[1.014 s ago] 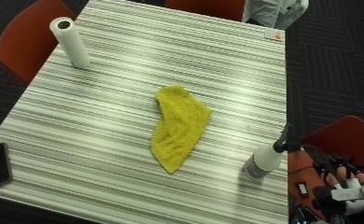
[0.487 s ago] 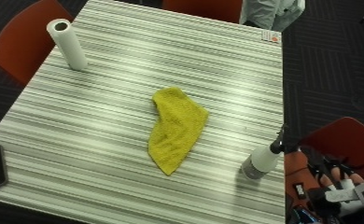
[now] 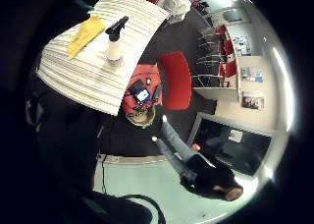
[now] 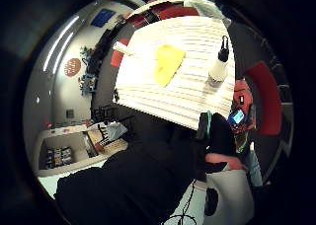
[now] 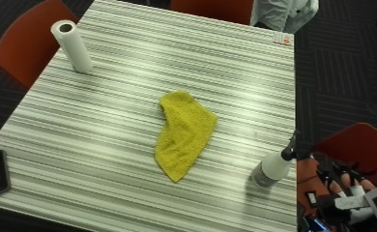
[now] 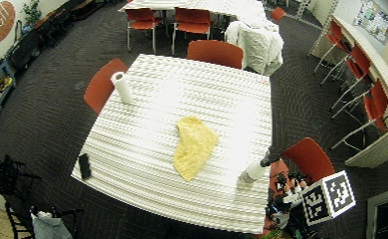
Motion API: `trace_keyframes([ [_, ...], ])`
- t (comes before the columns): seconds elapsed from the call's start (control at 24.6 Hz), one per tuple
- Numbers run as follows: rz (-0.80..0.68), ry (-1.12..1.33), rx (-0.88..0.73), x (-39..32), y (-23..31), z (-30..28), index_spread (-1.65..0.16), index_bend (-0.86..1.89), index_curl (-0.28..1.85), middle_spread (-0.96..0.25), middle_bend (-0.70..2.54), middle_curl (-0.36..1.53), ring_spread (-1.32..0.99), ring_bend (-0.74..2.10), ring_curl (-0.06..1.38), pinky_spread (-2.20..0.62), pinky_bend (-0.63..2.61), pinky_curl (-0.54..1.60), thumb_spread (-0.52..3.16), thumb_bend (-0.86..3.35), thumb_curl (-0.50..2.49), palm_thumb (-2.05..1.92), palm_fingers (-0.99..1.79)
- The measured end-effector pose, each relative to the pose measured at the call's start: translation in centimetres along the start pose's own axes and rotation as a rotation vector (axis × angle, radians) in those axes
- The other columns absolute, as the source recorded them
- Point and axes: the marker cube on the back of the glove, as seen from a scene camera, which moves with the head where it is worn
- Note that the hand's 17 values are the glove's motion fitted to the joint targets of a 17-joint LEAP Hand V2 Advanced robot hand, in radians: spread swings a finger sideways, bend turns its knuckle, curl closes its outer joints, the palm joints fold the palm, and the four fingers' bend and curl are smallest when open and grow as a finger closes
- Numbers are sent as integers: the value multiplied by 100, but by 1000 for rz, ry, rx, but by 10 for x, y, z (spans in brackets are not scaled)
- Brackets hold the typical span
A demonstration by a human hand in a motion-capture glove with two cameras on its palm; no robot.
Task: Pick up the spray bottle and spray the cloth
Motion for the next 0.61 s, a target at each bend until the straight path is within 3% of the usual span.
trace_keyframes([
  [0.32, -10, -66, -7, 2, -1, 1, -35, 16, 27, 0, 17, 24, 10, 43, 27, 15, 41, 31, 101, 19, 40, 74, 34],
  [0.61, 22, -488, 78, 10, -5, 13, -34, 15, 28, 1, 17, 26, 10, 43, 29, 15, 42, 33, 104, 15, 42, 76, 32],
])
